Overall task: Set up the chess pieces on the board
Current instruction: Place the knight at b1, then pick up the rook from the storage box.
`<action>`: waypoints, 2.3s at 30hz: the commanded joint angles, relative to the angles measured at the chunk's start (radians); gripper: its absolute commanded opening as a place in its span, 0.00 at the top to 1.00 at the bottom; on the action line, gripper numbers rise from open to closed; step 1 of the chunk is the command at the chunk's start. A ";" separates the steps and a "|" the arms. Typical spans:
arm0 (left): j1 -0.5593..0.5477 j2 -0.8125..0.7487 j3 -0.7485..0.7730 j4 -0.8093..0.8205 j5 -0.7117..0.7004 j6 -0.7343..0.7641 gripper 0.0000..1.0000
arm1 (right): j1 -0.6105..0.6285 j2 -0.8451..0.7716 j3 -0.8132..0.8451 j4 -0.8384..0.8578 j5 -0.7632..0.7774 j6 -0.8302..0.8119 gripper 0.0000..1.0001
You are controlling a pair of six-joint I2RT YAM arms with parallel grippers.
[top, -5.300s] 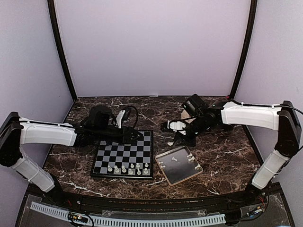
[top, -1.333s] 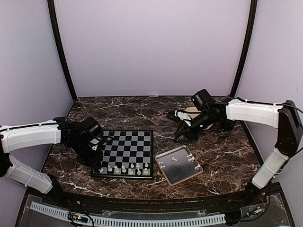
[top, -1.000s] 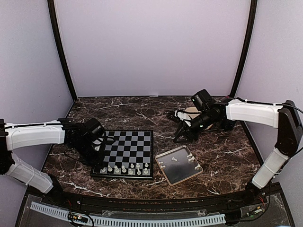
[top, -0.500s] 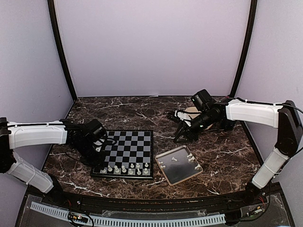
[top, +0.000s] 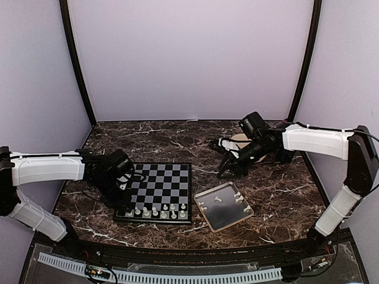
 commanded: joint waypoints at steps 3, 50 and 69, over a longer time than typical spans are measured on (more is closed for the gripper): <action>0.000 -0.029 0.092 -0.102 -0.084 0.002 0.69 | 0.002 -0.011 -0.046 0.007 0.004 -0.026 0.58; -0.142 0.037 0.065 0.673 0.056 0.275 0.64 | 0.106 0.058 -0.071 -0.248 0.501 -0.353 0.70; -0.145 0.022 0.027 0.705 0.050 0.254 0.64 | 0.168 0.140 -0.079 -0.227 0.595 -0.350 0.72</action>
